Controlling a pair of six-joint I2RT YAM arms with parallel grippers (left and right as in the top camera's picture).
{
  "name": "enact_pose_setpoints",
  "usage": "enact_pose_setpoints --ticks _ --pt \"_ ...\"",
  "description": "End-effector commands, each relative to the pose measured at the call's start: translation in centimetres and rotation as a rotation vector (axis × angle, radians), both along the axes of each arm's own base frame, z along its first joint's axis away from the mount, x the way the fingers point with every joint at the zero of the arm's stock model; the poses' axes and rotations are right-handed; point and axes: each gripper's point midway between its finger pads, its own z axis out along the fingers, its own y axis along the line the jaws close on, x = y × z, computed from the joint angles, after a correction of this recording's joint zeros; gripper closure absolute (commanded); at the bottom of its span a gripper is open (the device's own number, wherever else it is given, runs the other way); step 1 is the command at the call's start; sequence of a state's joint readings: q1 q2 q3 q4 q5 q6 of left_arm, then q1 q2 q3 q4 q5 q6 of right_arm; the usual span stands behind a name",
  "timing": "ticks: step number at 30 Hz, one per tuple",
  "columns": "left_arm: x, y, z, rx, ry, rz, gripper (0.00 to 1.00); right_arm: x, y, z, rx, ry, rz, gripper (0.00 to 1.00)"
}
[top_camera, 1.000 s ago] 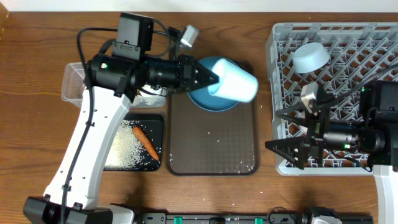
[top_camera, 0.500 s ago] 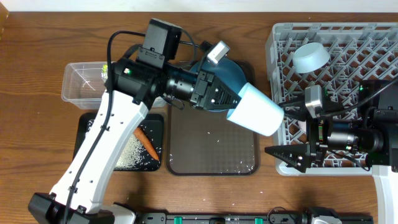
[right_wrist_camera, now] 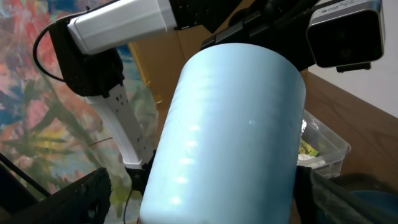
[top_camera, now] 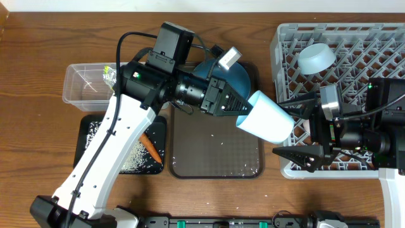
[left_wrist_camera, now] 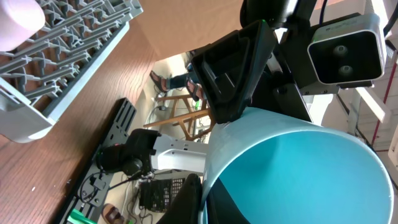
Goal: Sort waste into correct bins and load items into the dishwasher rack
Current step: 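Lift the light-blue cup and carry it right to the right gripper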
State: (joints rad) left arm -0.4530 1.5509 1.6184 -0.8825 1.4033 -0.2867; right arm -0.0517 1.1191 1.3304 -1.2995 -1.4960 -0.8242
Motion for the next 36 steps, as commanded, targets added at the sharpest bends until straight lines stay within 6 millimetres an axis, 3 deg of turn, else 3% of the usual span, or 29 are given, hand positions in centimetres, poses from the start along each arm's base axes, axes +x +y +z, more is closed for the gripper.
enact_pose_setpoints --ticks 1,15,24,27,31,36 --pt "0.1 -0.1 0.0 -0.003 -0.024 -0.002 0.94 -0.7 0.3 1.0 0.034 -0.008 0.032 0.10" --pt "0.1 -0.1 0.0 -0.003 -0.023 -0.003 0.94 -1.0 1.2 -0.3 -0.033 0.018 0.051 0.21" --pt "0.0 -0.1 0.0 -0.004 -0.022 -0.004 0.94 -0.2 1.2 -1.7 -0.113 0.019 0.021 0.14" --pt "0.0 -0.2 0.0 -0.003 -0.022 -0.005 0.94 -0.2 1.2 -1.7 -0.113 0.013 0.020 0.20" --pt "0.0 -0.1 -0.1 -0.001 -0.018 -0.005 0.94 0.1 1.2 -1.6 -0.113 -0.013 0.018 0.36" --pt "-0.4 0.1 -0.5 0.012 -0.015 -0.011 0.93 0.2 1.2 -1.5 -0.112 -0.025 0.018 0.40"
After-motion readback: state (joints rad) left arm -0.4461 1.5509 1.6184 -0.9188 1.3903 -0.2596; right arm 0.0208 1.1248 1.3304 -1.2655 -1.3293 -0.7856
